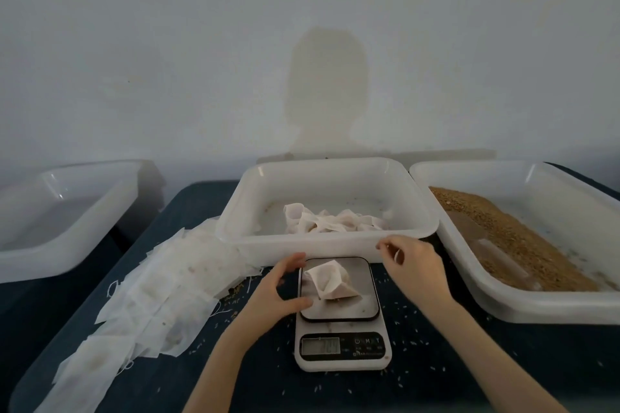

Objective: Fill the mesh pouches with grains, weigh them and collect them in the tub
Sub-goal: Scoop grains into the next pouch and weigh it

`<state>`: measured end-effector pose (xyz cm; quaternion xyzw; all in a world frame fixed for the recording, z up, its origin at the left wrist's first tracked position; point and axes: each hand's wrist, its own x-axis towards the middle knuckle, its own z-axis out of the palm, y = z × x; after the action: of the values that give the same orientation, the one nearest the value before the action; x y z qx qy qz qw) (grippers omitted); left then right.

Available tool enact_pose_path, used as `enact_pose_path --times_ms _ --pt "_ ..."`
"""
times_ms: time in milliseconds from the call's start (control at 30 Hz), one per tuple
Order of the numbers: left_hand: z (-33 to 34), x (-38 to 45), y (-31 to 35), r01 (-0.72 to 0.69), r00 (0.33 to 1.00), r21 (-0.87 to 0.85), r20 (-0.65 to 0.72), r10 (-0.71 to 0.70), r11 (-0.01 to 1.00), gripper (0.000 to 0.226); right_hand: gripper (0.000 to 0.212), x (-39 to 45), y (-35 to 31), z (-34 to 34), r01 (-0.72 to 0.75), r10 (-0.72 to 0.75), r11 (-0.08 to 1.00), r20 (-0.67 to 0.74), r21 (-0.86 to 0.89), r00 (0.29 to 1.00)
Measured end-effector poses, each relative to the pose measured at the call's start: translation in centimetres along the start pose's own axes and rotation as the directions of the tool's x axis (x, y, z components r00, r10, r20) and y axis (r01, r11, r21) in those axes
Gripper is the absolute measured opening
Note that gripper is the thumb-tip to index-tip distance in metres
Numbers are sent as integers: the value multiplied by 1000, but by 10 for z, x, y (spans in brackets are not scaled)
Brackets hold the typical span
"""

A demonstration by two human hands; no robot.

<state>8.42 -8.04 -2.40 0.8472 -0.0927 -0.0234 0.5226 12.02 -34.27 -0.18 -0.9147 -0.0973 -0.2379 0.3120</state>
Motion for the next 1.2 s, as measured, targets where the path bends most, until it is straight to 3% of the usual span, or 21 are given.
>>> enact_pose_path --times_ms 167,333,567,1200 --pt "-6 -6 -15 48 982 -297 -160 -99 954 53 16 -11 25 32 -243 235 952 62 188 970" --pt "-3 -1 -21 72 917 -397 -335 -217 915 30 21 -7 37 34 -308 296 892 89 332 951" --pt "-5 0 -29 116 894 -445 -343 -288 888 20 24 -7 41 35 -378 343 863 160 335 926" --pt "-5 2 -35 129 899 -460 -320 -300 878 20 20 -7 43 35 -416 369 848 196 330 908"
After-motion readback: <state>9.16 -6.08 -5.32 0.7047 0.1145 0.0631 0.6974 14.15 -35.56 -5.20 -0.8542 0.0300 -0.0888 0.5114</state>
